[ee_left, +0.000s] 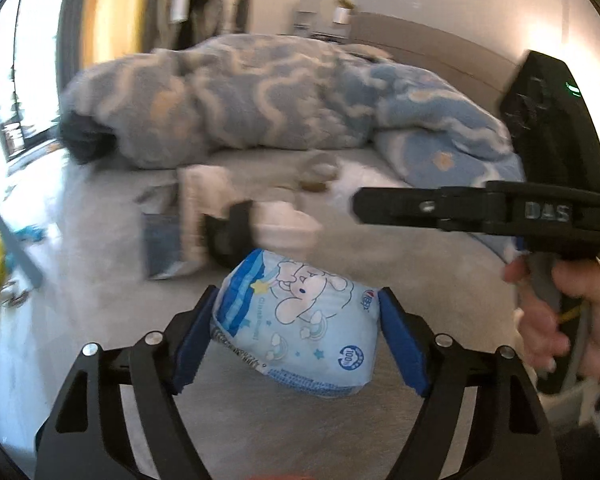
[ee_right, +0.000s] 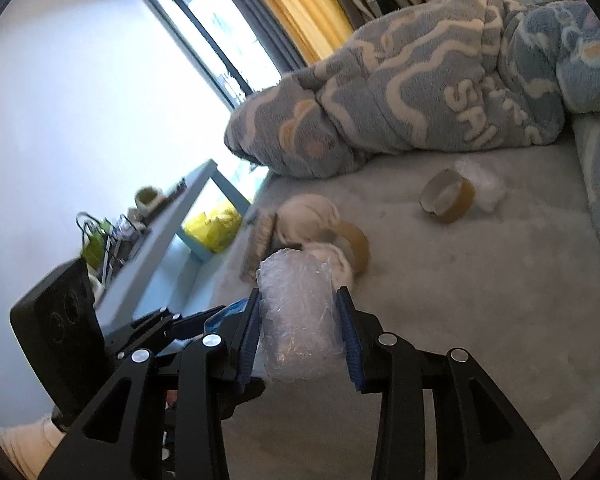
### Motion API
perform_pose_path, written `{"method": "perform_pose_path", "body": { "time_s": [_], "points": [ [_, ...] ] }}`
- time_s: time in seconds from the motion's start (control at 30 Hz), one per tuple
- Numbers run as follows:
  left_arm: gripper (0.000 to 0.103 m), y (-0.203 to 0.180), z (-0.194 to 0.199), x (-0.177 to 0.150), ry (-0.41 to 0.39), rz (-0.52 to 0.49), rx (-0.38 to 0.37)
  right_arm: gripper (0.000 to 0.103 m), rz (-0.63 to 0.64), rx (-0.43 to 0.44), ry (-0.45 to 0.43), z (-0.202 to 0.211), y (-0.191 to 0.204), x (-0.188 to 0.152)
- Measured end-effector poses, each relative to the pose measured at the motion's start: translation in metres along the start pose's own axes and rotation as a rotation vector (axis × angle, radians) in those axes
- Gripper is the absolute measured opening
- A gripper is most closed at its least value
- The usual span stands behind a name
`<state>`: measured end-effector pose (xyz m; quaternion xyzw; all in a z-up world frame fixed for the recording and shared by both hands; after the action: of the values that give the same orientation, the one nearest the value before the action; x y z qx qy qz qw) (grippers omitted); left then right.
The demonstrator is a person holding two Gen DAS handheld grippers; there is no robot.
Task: Collect trash
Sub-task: 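Carry the diaper pack and bubble wrap over the black trash bin with both grippers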
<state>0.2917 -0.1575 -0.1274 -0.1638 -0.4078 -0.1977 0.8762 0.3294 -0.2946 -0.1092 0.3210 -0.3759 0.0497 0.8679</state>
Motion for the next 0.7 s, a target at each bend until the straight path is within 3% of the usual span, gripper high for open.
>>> {"method": "perform_pose_path", "body": {
  "time_s": [0.33,0.7],
  "points": [
    [0.080,0.053,0.036,-0.014,-0.010,0.086,0.145,0.038,0.080,-0.024,-0.043,-0.026,0.055,0.011],
    [0.081,0.114,0.075,-0.034,-0.026,0.216,0.234,0.038,0.195,-0.023,0.016,-0.080,0.120,-0.001]
  ]
}}
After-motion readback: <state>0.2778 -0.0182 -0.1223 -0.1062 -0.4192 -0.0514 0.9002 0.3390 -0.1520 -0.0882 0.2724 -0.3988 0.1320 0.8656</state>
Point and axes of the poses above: each gripper's, at about its wrist camera, not at the fingertips, and z roughly against the way its jaws point, y to its left, x to its top, the point moved 4 cm from there along -z, roughly the way its jaws point, and after that the axes turned 4 degrees about -y, right-handed, at the moved point
